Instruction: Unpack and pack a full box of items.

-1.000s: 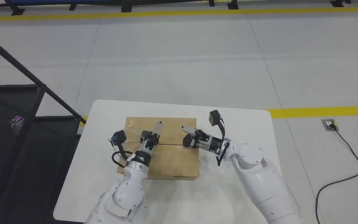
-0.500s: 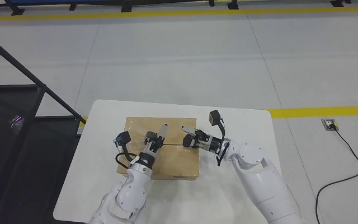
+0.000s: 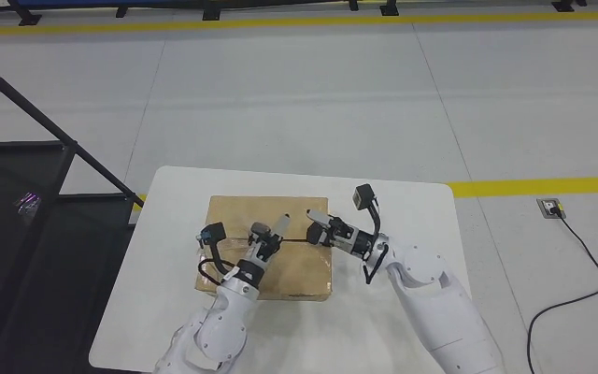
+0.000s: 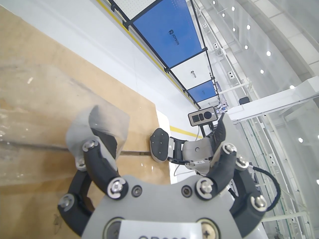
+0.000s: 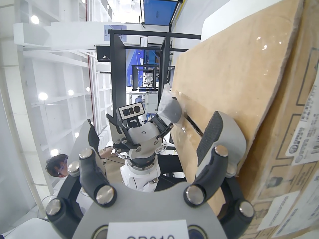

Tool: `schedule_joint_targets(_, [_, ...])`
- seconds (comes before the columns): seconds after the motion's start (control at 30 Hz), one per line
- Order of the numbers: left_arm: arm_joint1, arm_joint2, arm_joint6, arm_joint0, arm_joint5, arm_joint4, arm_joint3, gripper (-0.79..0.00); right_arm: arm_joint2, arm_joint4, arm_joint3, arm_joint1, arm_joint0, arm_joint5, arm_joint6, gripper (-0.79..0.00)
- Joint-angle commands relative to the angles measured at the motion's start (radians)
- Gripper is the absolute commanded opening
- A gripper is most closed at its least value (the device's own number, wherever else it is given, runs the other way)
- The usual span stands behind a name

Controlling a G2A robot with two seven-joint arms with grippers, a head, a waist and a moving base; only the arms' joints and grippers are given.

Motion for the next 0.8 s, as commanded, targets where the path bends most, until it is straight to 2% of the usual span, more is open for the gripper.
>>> schedule_joint_targets(0.0, [-0.003, 0.004, 0.002, -0.004, 0.006, 0.004, 0.003, 0.000, 0.001, 0.002, -0.006, 0.002, -0.004, -0.003, 0.000, 0.000])
schedule_joint_targets(0.3, [-0.014, 0.020, 0.000, -0.014, 0.007, 0.025, 0.018, 0.000, 0.013, 0.012, -0.033, 0.009, -0.023, -0.032, -0.012, 0.000])
schedule_joint_targets(0.77, [-0.021, 0.027, -0.009, 0.009, -0.032, 0.092, 0.009, 0.000, 0.010, 0.025, -0.039, 0.017, -0.026, -0.041, -0.009, 0.000])
